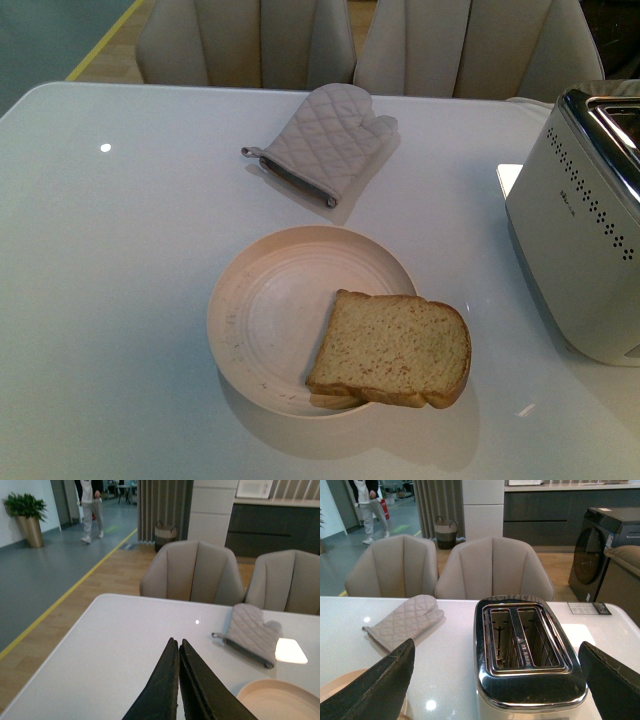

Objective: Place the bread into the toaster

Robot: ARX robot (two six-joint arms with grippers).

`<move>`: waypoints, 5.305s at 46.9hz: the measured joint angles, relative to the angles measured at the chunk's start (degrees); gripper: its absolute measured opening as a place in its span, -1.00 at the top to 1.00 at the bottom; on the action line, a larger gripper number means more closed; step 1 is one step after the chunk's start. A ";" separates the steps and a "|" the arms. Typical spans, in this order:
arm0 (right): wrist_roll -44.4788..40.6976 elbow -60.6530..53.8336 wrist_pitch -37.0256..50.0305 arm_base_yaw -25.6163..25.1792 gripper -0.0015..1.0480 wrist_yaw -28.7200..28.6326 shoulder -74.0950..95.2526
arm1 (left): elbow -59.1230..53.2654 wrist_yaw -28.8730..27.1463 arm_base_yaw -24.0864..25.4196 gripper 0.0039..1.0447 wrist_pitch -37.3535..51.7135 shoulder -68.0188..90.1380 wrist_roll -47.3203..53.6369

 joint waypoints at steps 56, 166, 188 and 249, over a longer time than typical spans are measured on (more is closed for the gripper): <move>21.92 25.79 8.55 21.49 -0.83 3.69 74.60 | 0.00 -0.02 0.00 -0.87 -0.66 -1.75 0.13; 9.20 54.73 -2.67 0.83 0.93 -4.44 75.01 | 0.00 -0.02 0.00 -0.87 -0.66 -1.75 0.11; -6.08 56.98 -11.91 -6.91 0.93 -7.15 80.15 | 0.00 -0.02 0.00 -0.87 -0.66 -1.75 0.13; -12.48 62.71 -19.69 -2.91 0.74 3.19 97.13 | 0.00 -0.02 0.00 -0.87 -0.66 -1.75 0.13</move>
